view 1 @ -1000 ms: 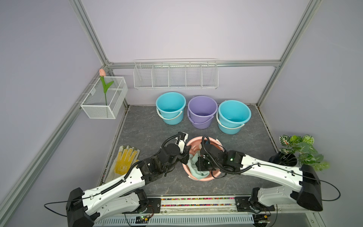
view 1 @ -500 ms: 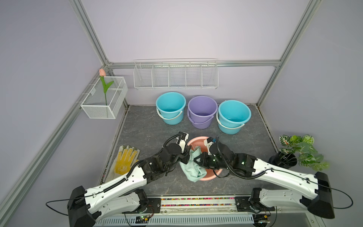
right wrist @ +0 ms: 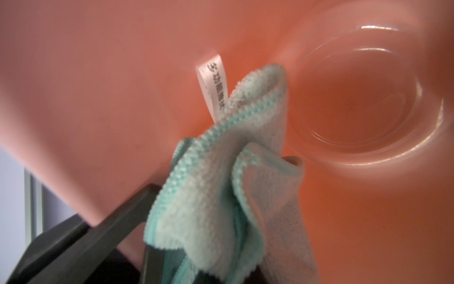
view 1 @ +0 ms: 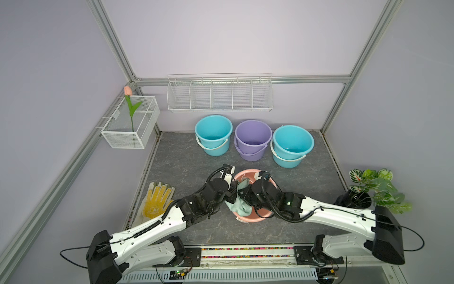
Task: Wipe the inside of the bucket with a cloth
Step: Wipe the dirt from the inside of the bucket.
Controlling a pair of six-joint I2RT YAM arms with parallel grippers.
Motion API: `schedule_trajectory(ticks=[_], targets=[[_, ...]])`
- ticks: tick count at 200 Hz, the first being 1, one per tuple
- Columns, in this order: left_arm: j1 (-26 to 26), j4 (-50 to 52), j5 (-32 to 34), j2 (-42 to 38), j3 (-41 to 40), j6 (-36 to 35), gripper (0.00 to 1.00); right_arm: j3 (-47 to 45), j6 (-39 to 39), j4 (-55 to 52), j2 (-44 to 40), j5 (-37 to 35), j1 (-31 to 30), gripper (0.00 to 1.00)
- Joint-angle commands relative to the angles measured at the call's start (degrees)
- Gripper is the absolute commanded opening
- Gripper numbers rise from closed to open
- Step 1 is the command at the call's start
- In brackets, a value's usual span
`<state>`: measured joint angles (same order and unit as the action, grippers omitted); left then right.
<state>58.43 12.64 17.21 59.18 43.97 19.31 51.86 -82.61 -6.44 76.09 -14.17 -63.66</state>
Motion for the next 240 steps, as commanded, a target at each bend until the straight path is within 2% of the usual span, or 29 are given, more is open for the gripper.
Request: schedule_trajectory(ticks=[1, 79, 169, 201, 240], targets=[[0.80, -3.24, -3.50, -1.25, 0.49, 0.68, 0.00, 0.81, -5.89, 1.04, 3.20, -4.70, 0.58, 0.07], [0.80, -4.12, -4.38, -0.25, 0.53, 1.12, 0.00, 1.75, -7.66, 5.31, 13.24, -6.57, 0.94, 0.07], [0.80, -4.08, -4.07, -0.38, 0.47, 1.26, 0.00, 3.62, -7.15, 8.03, 27.80, -4.21, 3.19, 0.07], [0.80, -3.64, -3.36, -0.46, 0.26, 1.43, 0.00, 3.45, -5.74, 6.68, 27.41, -4.02, 3.30, 0.07], [0.80, -0.51, 2.63, 0.56, 0.82, 3.73, 0.00, 4.05, -0.61, 0.97, 19.76, -4.15, 2.41, 0.07]])
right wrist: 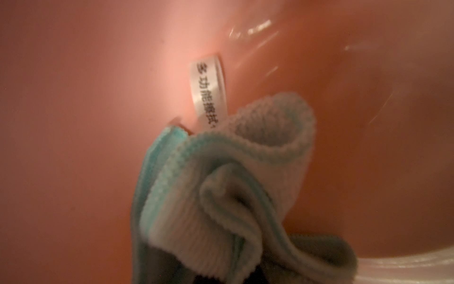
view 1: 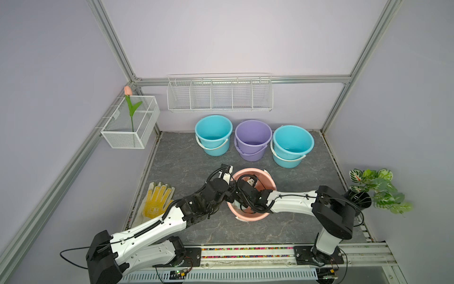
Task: Wipe the inside of the bucket with a cloth
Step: Wipe the dirt from the inside of the bucket.
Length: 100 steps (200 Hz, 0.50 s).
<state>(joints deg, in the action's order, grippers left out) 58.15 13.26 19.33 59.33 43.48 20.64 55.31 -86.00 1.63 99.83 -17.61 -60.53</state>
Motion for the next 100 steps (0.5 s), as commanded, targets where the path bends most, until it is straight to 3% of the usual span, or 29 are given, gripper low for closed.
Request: schedule_trajectory(ticks=[1, 100], targets=[[1.09, -1.08, 0.61, 0.46, 1.27, 2.39, 0.00, 0.64, 2.81, -7.30, -4.18, -0.74, -0.76, 0.07], [-0.34, 3.00, -2.84, 8.43, 5.92, 3.18, 0.00, 0.78, 5.94, -18.16, -20.38, -5.24, -3.41, 0.07]])
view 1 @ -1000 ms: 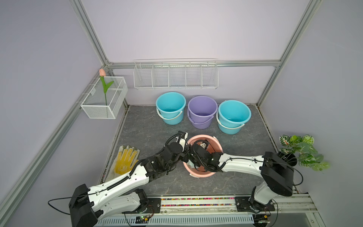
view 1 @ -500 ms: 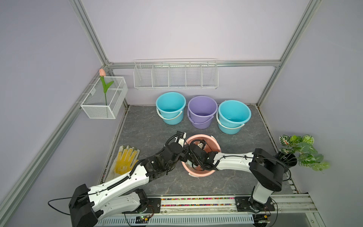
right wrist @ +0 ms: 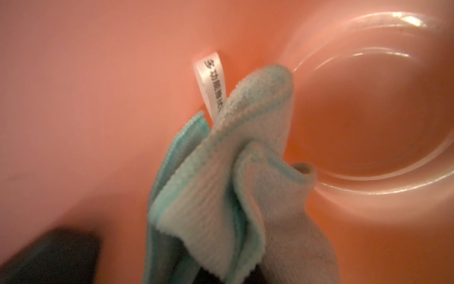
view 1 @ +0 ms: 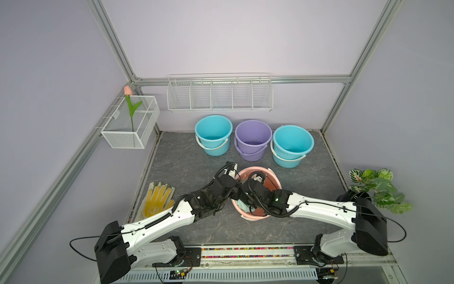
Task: Wipe the inside of the bucket with a cloth
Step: Wipe the dirt from the inside of the bucket.
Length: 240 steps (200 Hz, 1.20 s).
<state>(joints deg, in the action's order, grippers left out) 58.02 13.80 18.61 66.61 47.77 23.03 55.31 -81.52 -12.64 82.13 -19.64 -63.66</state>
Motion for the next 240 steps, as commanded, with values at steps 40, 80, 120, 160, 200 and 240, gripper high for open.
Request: schedule_trajectory(ticks=[40, 80, 120, 160, 200, 240], targets=[[-0.40, 2.80, -2.33, 0.06, 1.63, 0.22, 0.00, -2.38, 6.70, -7.51, -7.45, -8.84, -0.29, 0.07], [-0.53, 3.68, -2.61, -0.97, 1.54, -0.43, 0.00, -3.88, 21.16, -8.38, -12.77, -15.91, -0.24, 0.07], [-0.71, 4.36, -3.66, -1.54, 1.84, -0.90, 0.00, -4.60, 43.75, -1.04, -17.88, -15.95, -0.26, 0.07], [-1.01, 5.18, -5.90, -1.39, 2.55, -1.58, 0.00, -9.02, 67.91, 7.06, -22.43, -10.81, -0.27, 0.07], [-1.42, 6.67, -8.83, -1.22, 3.81, -2.96, 0.00, -13.05, 90.00, 13.99, -28.99, -6.67, -0.30, 0.07], [-1.57, 8.05, -12.03, -1.49, 4.61, -4.99, 0.00, -15.30, 117.59, 15.62, -31.72, -3.19, -0.24, 0.07]])
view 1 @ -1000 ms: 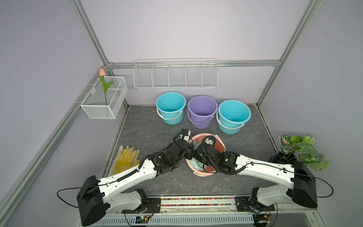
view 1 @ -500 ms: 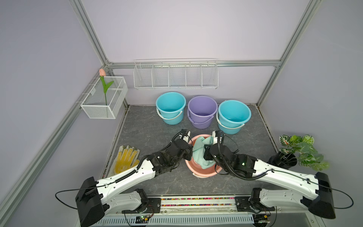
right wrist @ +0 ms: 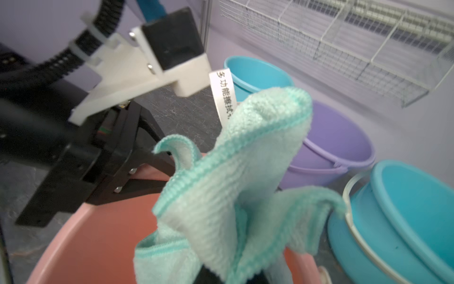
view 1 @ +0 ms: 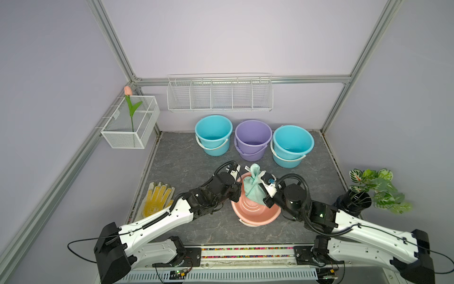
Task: Wipe the inside of the bucket with a cloth
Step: Wipe the dirt from the inside of the bucket.
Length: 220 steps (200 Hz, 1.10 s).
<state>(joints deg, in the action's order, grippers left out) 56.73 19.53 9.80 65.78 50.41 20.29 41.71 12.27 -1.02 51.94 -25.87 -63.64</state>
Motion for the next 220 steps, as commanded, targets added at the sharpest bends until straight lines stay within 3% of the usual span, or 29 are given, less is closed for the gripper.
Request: schedule_trajectory(ticks=[1, 61, 85, 152, 220], targets=[[-0.25, 2.39, -3.30, -0.66, 1.97, -2.27, 0.00, -1.80, 24.40, 4.00, -1.56, 3.11, -0.31, 0.07], [-0.25, 4.01, -7.01, -1.89, 2.06, -4.77, 0.00, -5.44, 66.24, 5.58, -2.62, 9.62, -0.26, 0.07], [-0.30, 4.79, -8.55, -2.18, 2.36, -5.78, 0.00, -5.21, 76.85, 6.30, -0.45, 9.27, -0.31, 0.07], [-0.28, 5.97, -12.61, -3.18, 2.32, -7.87, 0.00, -1.08, 88.79, 3.86, 8.82, 8.03, 0.11, 0.07], [-0.28, 5.79, -15.34, -3.44, 2.32, -9.05, 0.00, 3.06, 90.58, 1.59, 19.65, 9.85, 1.78, 0.07]])
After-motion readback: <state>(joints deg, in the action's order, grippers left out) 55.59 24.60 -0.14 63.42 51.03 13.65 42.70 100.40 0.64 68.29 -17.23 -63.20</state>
